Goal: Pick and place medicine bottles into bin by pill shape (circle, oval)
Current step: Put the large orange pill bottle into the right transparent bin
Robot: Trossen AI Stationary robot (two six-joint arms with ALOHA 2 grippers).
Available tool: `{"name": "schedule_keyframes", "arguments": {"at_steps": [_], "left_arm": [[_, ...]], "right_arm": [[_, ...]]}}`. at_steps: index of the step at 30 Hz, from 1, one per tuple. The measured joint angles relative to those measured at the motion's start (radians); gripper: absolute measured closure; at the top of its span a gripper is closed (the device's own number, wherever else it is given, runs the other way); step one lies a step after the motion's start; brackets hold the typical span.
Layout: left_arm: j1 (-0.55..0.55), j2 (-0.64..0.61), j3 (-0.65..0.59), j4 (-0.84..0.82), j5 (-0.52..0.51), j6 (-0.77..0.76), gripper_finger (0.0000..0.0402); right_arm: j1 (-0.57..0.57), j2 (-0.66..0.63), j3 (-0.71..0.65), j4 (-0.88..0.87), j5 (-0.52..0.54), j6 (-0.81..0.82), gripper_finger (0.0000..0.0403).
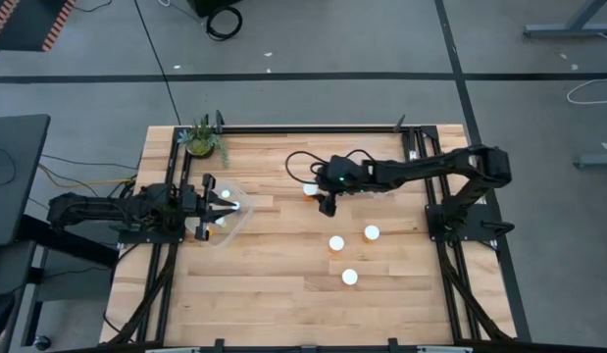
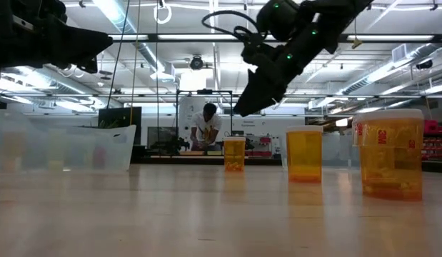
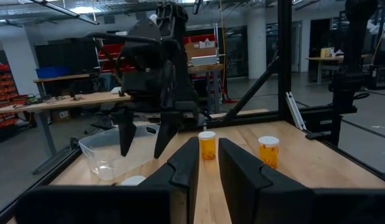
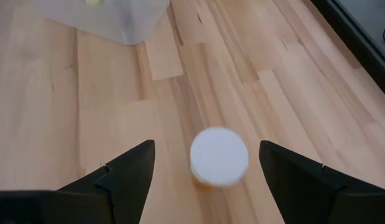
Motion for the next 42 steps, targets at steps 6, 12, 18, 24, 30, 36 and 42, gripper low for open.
{"name": "schedule_keyframes", "arguments": {"at_steps": [6, 12, 18, 24, 30, 36, 42], "left_arm": [[0.0, 0.0, 0.0, -0.001, 0.0, 0.0, 0.0336], [0.0, 0.0, 0.0, -0.002, 0.0, 0.0, 0.0328], [0.0, 0.0, 0.0, -0.003, 0.0, 0.0, 0.0329], [0.0, 0.0, 0.0, 0.0, 0.0, 0.0, 0.0334], [0.0, 0.0, 0.0, 0.0, 0.0, 0.0, 0.0326], [0.0, 0.0, 0.0, -0.001, 0.0, 0.0, 0.0327], [0.0, 0.0, 0.0, -0.001, 0.0, 0.0, 0.0332]], "right_arm": [[0.0, 0.087, 0.094, -0.05, 0.0, -0.017, 0.0088], [0.0, 0.158, 0.181, -0.141, -0.001, -0.016, 0.0079], [-0.009, 0.224, 0.277, -0.261, 0.035, -0.016, 0.0079], [-0.033, 0.285, 0.33, -0.322, 0.04, -0.011, 0.0079], [-0.056, 0.306, 0.334, -0.334, 0.039, 0.003, 0.0079], [-0.055, 0.303, 0.334, -0.336, 0.039, 0.012, 0.009], [-0.055, 0.303, 0.334, -0.363, 0.039, 0.011, 0.0137]]}}
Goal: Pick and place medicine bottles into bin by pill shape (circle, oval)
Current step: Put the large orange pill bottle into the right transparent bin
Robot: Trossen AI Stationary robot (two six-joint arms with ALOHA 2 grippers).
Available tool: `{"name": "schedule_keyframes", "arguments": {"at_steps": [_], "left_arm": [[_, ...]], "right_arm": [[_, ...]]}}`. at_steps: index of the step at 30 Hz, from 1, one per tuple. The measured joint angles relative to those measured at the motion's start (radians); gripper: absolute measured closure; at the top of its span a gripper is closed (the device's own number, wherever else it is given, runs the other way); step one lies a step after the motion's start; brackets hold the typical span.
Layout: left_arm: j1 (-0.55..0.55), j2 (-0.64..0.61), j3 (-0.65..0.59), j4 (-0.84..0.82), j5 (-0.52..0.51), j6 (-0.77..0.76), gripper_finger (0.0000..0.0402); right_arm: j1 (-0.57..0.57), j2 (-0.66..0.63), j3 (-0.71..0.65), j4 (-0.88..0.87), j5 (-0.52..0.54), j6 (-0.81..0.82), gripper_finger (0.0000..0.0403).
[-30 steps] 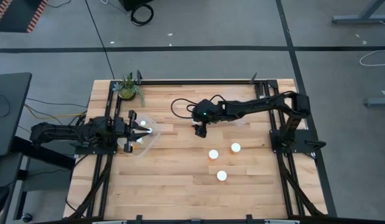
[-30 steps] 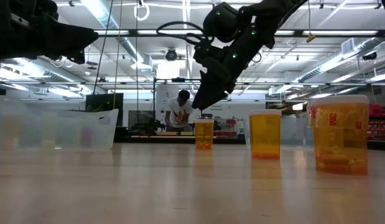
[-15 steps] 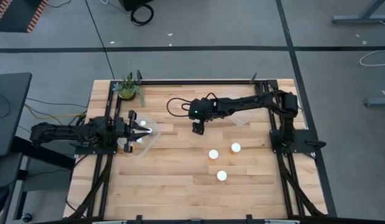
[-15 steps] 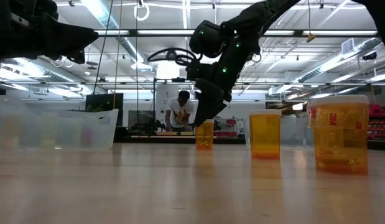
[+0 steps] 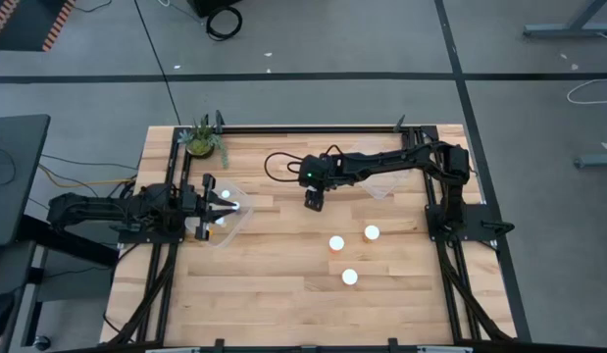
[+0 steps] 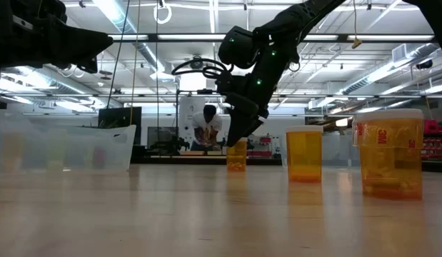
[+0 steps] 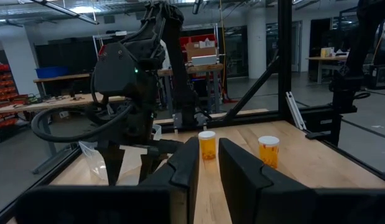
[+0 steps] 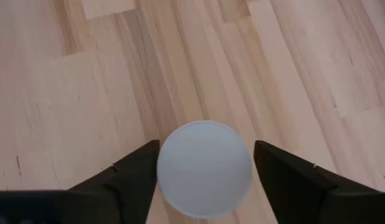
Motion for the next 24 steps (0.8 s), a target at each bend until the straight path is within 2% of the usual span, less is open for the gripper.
{"name": "schedule_keyframes", "arguments": {"at_steps": [7, 13, 24], "left_arm": [[0.0, 0.0, 0.0, 0.0, 0.0, 0.0, 0.0324], [0.0, 0.0, 0.0, 0.0, 0.0, 0.0, 0.0322], [0.0, 0.0, 0.0, 0.0, 0.0, 0.0, 0.0324]], "right_arm": [[0.0, -0.004, 0.0, -0.014, 0.0, -0.006, 0.0181], [0.001, -0.062, 0.0, -0.054, 0.009, -0.016, 0.0175], [0.002, -0.23, 0.0, -0.184, 0.091, 0.003, 0.0174]]}}
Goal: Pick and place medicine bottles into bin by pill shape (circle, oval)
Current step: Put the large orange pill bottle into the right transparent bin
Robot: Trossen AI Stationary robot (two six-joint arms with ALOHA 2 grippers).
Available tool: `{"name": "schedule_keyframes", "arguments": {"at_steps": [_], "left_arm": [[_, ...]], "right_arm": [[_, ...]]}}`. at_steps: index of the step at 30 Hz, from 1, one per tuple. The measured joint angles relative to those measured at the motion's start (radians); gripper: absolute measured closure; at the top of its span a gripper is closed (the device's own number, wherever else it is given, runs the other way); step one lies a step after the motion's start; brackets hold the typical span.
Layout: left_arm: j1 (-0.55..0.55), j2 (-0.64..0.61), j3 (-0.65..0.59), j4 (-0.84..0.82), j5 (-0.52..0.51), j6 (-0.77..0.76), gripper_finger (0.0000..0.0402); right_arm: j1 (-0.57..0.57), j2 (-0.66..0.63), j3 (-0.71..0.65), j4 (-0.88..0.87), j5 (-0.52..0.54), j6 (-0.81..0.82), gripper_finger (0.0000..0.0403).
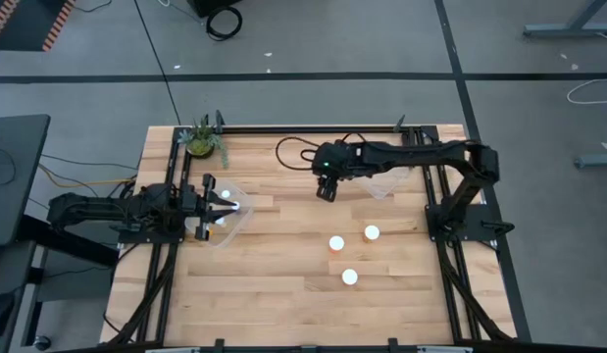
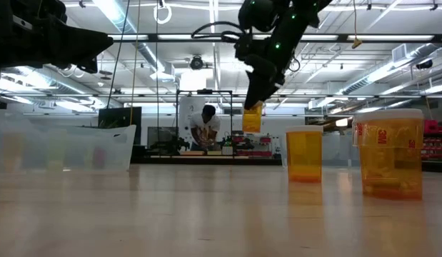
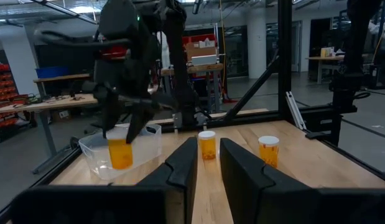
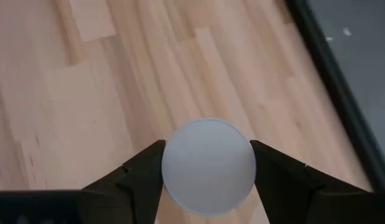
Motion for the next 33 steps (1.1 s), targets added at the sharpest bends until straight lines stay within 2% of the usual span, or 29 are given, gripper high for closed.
{"name": "schedule_keyframes", "arguments": {"at_steps": [6, 20, 27, 33], "left_arm": [[0.0, 0.0, 0.0, 0.0, 0.0, 0.0, 0.0328], [0.0, 0.0, 0.0, 0.0, 0.0, 0.0, 0.0325], [0.0, 0.0, 0.0, 0.0, 0.0, 0.0, 0.0325], [0.0, 0.0, 0.0, 0.0, 0.0, 0.0, 0.032]], "right_arm": [[-0.03, -0.067, 0.0, -0.076, 0.049, -0.004, 0.0174], [-0.226, -0.122, -0.006, -0.198, 0.106, 0.063, 0.0173], [-0.333, -0.122, -0.108, -0.185, 0.127, 0.118, 0.0173], [-0.385, -0.122, -0.249, -0.052, 0.113, 0.108, 0.0173]]}}
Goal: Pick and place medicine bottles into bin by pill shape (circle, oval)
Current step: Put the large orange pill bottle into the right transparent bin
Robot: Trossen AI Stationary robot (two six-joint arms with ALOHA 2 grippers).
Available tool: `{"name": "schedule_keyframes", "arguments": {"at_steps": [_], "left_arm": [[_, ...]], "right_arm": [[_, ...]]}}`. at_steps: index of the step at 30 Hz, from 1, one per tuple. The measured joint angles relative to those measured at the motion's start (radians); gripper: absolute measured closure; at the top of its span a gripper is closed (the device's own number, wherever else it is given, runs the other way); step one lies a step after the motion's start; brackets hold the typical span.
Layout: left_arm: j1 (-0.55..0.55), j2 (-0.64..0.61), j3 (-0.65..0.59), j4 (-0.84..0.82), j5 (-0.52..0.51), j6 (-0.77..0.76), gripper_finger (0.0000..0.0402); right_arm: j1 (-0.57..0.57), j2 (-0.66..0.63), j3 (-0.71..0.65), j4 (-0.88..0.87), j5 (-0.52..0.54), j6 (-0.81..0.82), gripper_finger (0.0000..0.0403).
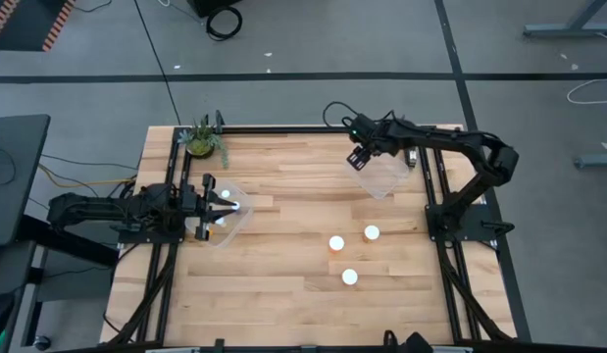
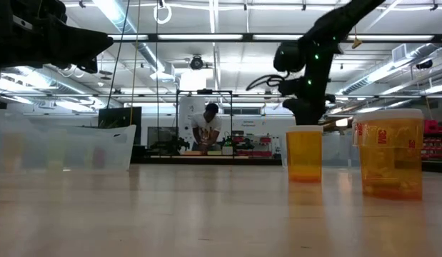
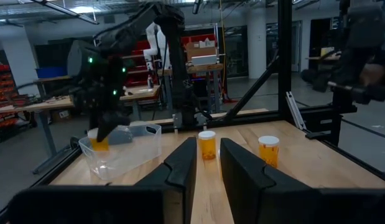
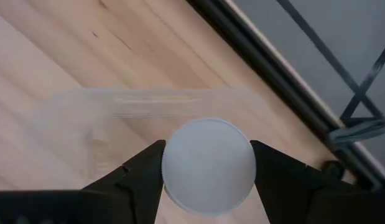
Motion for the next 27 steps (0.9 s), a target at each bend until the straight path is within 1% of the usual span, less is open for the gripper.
{"name": "schedule_keyframes", "arguments": {"at_steps": [5, 9, 19, 23, 27], "left_arm": [[0.0, 0.0, 0.0, 0.0, 0.0, 0.0, 0.0326], [0.0, 0.0, 0.0, 0.0, 0.0, 0.0, 0.0328], [0.0, 0.0, 0.0, 0.0, 0.0, 0.0, 0.0321], [0.0, 0.0, 0.0, 0.0, 0.0, 0.0, 0.0327], [0.0, 0.0, 0.0, 0.0, 0.0, 0.0, 0.0327]], "right_arm": [[-0.031, 0.0, -0.081, 0.102, -0.055, -0.006, 0.0173], [-0.044, 0.0, -0.11, 0.132, -0.059, -0.005, 0.0171], [-0.047, 0.0, -0.112, 0.134, -0.059, -0.004, 0.0133], [-0.047, 0.001, -0.103, 0.119, -0.059, -0.006, 0.0127], [-0.044, 0.001, -0.057, 0.081, -0.059, -0.006, 0.0126]]}}
